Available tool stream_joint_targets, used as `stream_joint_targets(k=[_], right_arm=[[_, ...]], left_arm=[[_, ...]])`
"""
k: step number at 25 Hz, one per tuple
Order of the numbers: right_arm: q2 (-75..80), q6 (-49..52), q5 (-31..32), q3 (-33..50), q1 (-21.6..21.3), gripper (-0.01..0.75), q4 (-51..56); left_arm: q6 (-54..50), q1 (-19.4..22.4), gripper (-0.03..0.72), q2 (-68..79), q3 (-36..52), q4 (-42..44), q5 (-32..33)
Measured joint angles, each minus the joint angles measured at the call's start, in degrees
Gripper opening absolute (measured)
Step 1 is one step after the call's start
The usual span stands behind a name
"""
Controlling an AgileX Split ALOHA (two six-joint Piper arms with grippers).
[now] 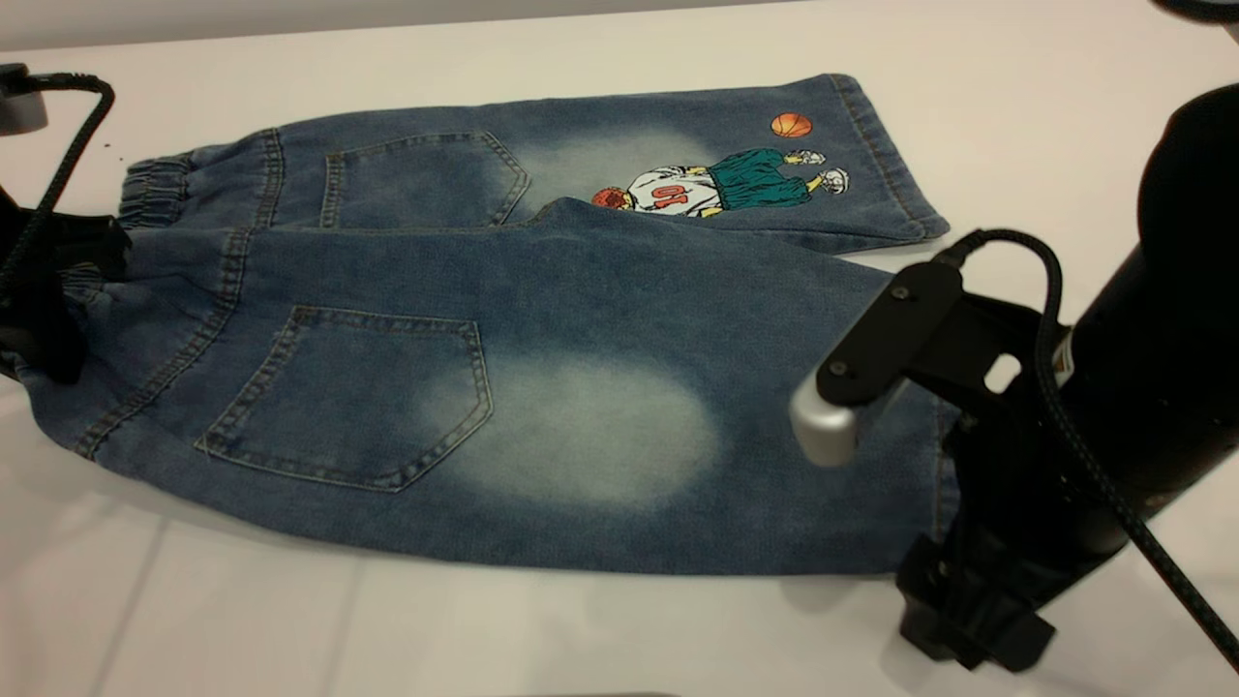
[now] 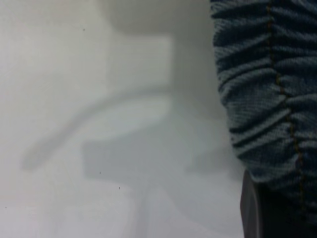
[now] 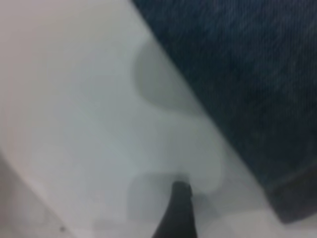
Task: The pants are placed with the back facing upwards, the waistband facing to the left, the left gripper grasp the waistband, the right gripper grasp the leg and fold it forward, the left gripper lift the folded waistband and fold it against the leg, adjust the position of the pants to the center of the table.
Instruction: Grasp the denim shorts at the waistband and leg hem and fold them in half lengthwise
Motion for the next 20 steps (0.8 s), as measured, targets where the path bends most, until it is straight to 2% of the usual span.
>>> stream_joint_targets(k=[4,7,10,12,14,17,20], right_arm=[[0.5,0.0,-2.1,-0.2,0.0,0.538,0.4],[0.7,0.0,-3.1,-0.3,0.1,0.466,1.1],[0.9,0.0,-3.8,-0.3,0.1,0.327,1.3],[1.3,0.0,-4.5,-0.4,0.1,0.183,1.3],[1.5,0.0,-4.9,-0.6,0.1,0.076,1.3],[0.7,0.0,-4.1,-0.7,0.1,0.041,1.3],[-3.8,0.0,2.7,-1.7,0.0,0.039,1.3]], left_arm=[[0.0,0.0,0.092,0.0,0.0,0.0,0.0],[0.0,0.0,0.092,0.0,0.0,0.0,0.0],[0.0,0.0,0.092,0.0,0.0,0.0,0.0],[0.0,0.0,0.092,0.0,0.0,0.0,0.0],[0.0,0.0,0.092,0.0,0.0,-0.1,0.0],[-0.1,0.0,0.092,-0.3,-0.4,-0.2,1.6],[-0.1,0.0,0.092,-1.9,-2.5,-0.7,6.6]])
